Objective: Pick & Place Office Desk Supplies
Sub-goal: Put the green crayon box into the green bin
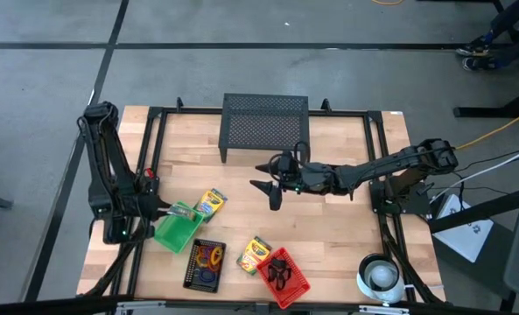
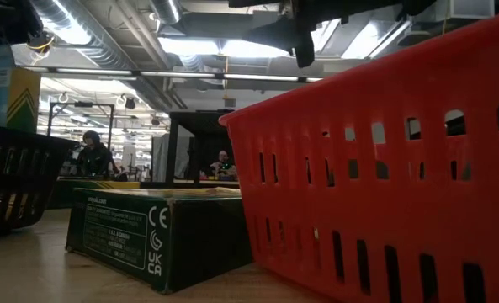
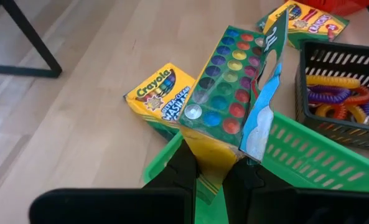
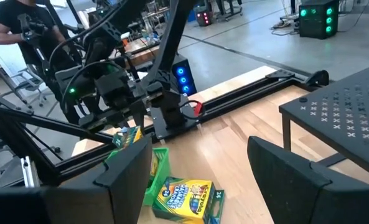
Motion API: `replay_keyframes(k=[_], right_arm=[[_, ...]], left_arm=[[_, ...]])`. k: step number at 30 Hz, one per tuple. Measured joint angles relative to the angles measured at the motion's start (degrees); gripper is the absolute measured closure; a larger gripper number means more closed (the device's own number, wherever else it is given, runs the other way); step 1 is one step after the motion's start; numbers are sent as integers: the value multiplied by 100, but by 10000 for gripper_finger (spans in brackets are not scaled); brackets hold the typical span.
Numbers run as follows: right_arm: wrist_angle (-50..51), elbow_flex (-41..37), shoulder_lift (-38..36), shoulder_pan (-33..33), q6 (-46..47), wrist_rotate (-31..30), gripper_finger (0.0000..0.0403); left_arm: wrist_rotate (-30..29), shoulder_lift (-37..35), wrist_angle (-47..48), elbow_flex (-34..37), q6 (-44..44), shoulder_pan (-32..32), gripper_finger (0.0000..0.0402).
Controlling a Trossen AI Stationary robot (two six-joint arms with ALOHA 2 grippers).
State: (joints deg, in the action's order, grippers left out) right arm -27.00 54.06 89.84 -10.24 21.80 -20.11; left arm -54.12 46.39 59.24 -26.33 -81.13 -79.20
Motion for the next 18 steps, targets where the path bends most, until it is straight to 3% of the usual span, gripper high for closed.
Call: replay_keyframes(k=[12, 18], right_arm=[[-27, 0, 0, 0, -19, 23, 135], [-24, 0, 0, 0, -24, 129, 135]], left_arm=[[-114, -306, 9, 0, 900, 0, 368], [164, -322, -81, 202, 954, 0, 368]])
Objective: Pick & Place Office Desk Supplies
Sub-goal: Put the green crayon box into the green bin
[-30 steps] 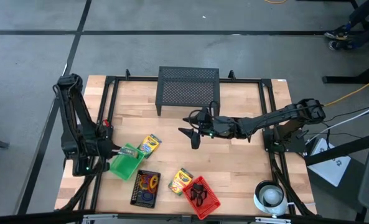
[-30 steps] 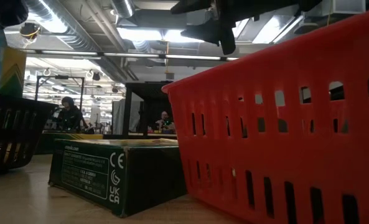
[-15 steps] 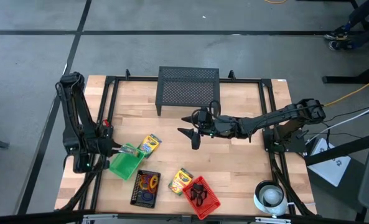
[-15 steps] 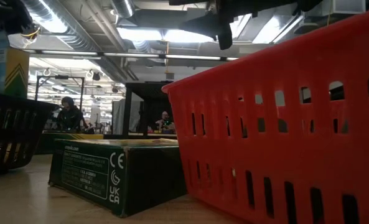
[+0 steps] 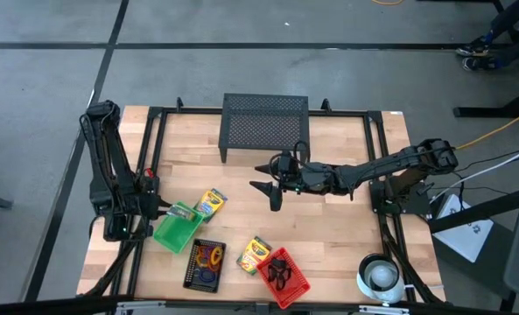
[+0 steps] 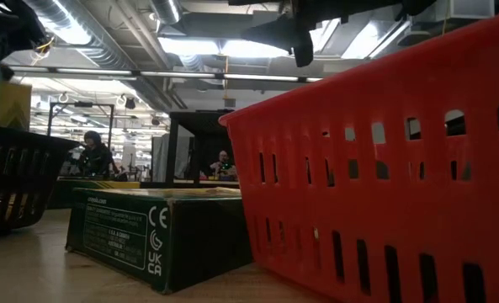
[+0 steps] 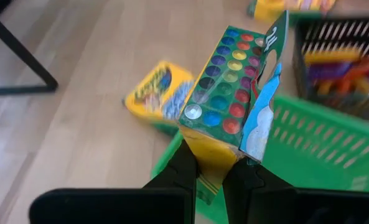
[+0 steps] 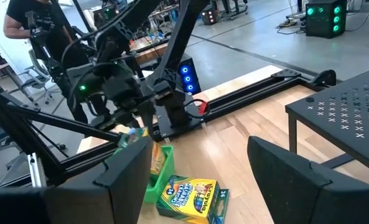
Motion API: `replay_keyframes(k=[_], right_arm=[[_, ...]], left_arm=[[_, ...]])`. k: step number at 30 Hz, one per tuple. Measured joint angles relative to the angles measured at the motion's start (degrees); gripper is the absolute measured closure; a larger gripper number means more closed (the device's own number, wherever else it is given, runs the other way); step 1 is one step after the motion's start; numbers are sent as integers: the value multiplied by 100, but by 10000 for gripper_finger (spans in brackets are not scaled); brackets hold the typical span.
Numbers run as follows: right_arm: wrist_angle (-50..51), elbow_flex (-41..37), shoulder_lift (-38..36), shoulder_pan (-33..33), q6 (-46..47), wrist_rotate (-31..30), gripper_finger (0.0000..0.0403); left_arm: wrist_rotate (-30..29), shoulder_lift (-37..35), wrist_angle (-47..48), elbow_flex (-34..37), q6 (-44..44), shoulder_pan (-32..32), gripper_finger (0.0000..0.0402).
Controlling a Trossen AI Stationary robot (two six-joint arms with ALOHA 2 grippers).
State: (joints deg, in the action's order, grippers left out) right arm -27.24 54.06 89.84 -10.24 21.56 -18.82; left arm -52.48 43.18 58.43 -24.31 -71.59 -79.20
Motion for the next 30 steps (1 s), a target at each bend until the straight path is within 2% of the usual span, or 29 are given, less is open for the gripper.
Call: replay_keyframes(k=[9, 22, 30], right_arm=[[0, 0, 0, 0, -11, 1, 135], [-2, 0, 0, 0, -9, 24, 135], [-1, 0, 0, 0, -13, 49, 135]], left_arm=[[-73, -167, -476, 320, 240, 8, 368], [-33, -179, -397, 342, 55, 66, 368], [321, -179, -391, 340, 20, 368, 368]])
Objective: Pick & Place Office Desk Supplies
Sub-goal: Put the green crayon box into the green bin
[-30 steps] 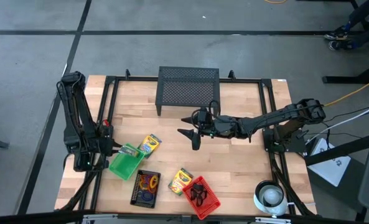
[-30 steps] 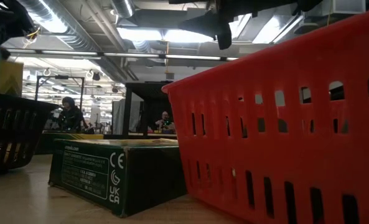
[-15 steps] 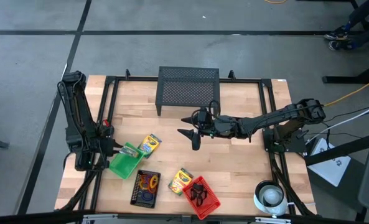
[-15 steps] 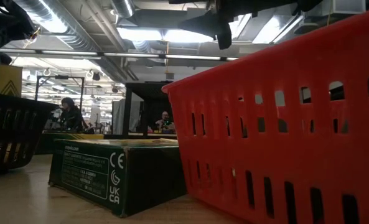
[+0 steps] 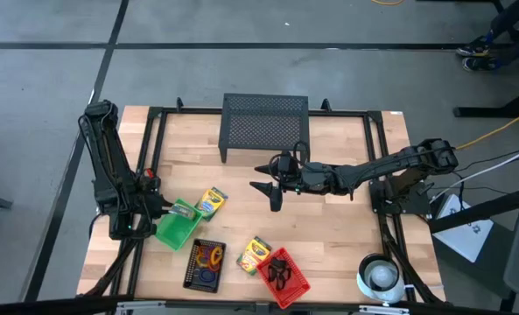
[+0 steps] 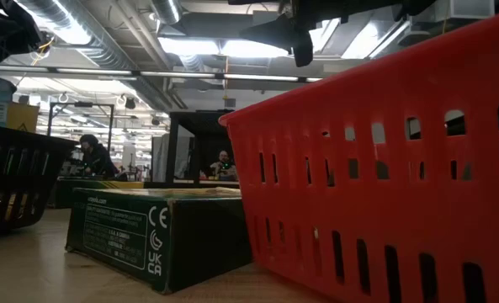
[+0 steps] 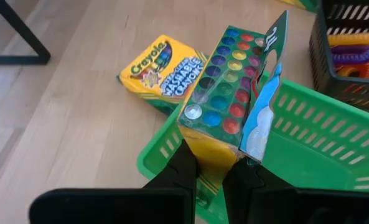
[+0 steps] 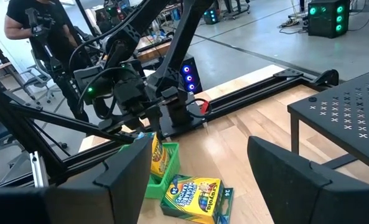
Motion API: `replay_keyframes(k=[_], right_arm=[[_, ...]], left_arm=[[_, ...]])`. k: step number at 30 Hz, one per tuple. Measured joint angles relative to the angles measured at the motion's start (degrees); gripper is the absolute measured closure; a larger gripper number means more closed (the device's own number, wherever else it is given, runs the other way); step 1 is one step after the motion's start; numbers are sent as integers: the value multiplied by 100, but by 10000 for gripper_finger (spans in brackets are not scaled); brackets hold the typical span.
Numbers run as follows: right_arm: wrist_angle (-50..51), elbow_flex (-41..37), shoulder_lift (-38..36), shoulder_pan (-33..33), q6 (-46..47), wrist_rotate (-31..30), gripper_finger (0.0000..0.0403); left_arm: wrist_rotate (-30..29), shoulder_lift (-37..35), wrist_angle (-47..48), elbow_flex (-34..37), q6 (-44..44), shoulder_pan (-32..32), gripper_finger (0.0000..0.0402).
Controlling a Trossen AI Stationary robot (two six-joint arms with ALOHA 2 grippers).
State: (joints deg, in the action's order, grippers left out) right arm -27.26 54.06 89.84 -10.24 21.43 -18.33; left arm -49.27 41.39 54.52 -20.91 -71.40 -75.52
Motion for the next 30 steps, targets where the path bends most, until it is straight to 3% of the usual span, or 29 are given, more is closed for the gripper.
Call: replay_keyframes(k=[5, 18, 30], right_arm=[[-1, 0, 0, 0, -2, -2, 135], [27, 0, 0, 2, -22, 125, 135], [27, 0, 0, 2, -23, 125, 135]], left_arm=[[-140, 0, -70, 0, 2, 65, 350], [-282, 0, -63, -2, 27, 65, 231], [-807, 0, -57, -4, 131, 65, 210]])
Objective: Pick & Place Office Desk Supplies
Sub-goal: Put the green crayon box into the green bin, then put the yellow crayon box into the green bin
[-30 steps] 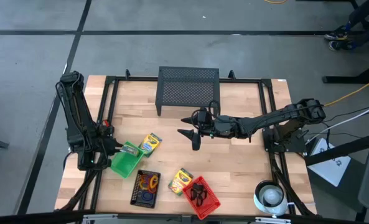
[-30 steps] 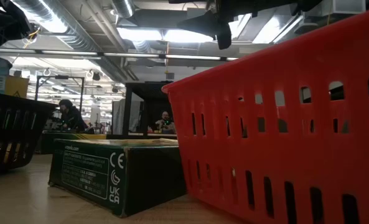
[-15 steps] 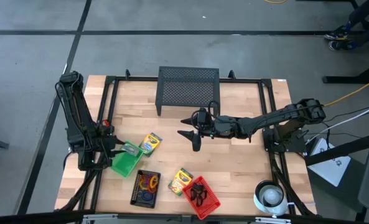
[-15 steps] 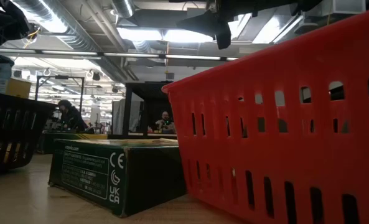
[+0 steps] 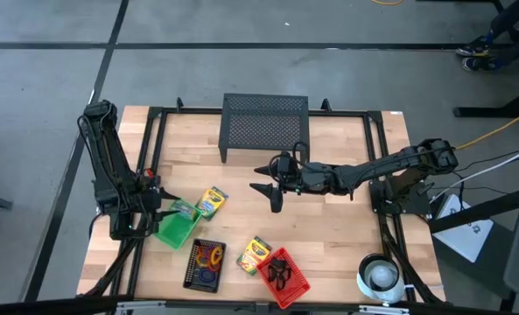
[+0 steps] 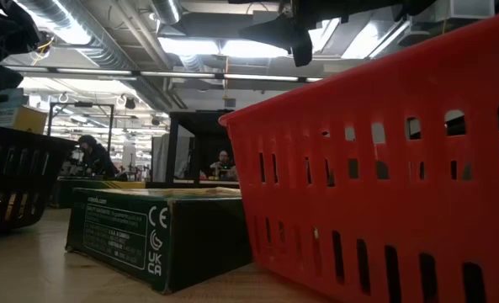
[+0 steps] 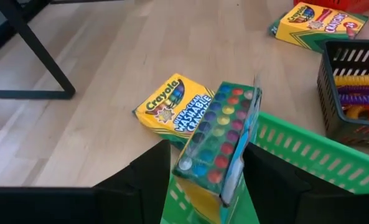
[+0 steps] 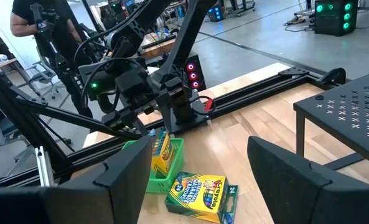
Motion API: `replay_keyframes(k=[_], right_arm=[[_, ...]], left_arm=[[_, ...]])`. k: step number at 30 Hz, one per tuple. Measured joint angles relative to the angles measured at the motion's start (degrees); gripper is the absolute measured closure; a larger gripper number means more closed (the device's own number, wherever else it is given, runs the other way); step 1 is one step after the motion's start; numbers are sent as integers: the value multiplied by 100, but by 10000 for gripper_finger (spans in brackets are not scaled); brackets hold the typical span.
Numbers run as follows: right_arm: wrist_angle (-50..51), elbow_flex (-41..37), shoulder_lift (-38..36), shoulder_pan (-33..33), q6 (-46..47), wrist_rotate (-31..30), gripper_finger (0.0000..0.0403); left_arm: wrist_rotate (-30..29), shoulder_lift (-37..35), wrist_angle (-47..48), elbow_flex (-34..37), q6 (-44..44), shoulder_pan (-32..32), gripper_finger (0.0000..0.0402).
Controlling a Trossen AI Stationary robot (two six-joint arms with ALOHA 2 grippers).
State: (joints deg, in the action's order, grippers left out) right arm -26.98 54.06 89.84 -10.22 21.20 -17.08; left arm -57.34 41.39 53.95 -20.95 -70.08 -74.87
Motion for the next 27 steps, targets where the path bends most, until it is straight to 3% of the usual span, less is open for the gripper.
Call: replay_keyframes(k=[20, 27], right_arm=[[2, 0, 0, 0, -51, 22, 135], [-52, 0, -1, -1, -249, -60, 135]], left_arm=[[-920, 2, -15, -1298, 1714, 0, 214], [-572, 14, -97, -2039, 1842, 673, 215]])
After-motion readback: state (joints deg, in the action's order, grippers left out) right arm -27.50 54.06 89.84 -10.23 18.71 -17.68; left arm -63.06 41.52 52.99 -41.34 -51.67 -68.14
